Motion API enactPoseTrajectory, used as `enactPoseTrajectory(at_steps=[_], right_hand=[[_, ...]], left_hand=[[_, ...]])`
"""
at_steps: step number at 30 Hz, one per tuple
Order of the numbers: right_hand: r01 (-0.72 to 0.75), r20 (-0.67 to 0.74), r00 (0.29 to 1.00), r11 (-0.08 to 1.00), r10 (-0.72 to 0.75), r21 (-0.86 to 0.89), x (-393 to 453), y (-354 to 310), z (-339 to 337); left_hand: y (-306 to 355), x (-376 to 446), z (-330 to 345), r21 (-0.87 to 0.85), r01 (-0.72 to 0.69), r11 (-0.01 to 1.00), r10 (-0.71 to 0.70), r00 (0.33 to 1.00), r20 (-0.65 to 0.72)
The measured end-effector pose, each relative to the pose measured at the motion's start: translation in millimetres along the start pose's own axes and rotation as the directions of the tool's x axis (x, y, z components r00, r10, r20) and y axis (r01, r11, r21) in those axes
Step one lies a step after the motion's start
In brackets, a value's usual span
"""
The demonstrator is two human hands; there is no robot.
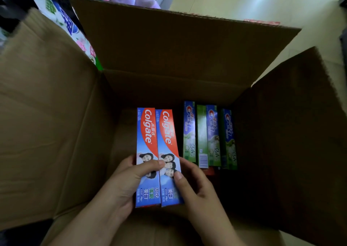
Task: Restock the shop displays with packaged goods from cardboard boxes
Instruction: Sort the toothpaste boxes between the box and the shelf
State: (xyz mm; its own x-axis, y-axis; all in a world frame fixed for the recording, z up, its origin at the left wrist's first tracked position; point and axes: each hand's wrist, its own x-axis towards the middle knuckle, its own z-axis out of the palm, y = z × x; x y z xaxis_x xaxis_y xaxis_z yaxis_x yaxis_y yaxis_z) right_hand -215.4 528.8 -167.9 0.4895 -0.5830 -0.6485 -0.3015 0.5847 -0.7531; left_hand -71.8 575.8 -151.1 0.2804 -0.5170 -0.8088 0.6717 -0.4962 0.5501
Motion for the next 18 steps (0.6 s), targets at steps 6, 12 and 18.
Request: enactPoseTrajectory(at_steps=[6,12,18], right_hand=[[-0.127,-0.228,0.970,0.975,0.083,-0.182,0.0,5.3,-23.2],[-0.177,-0.407,0.903,0.745,-0.137,-0.643,39.0,-12.1,-45.3],[-0.349,-0.503,0.842,0.517,-0.193,-0.782,88.3,27.1,-51.7]], left_hand=[[6.3,0.5,-7.2,0.021,-0.065,0.998,0.066,0.995,-0.069],[10.1,3.0,-8.6,0.003,-0.061,0.998,0.061,0.995,-0.079],[7.5,3.7,-14.3,0.004,-0.060,0.998,0.060,0.992,-0.109]])
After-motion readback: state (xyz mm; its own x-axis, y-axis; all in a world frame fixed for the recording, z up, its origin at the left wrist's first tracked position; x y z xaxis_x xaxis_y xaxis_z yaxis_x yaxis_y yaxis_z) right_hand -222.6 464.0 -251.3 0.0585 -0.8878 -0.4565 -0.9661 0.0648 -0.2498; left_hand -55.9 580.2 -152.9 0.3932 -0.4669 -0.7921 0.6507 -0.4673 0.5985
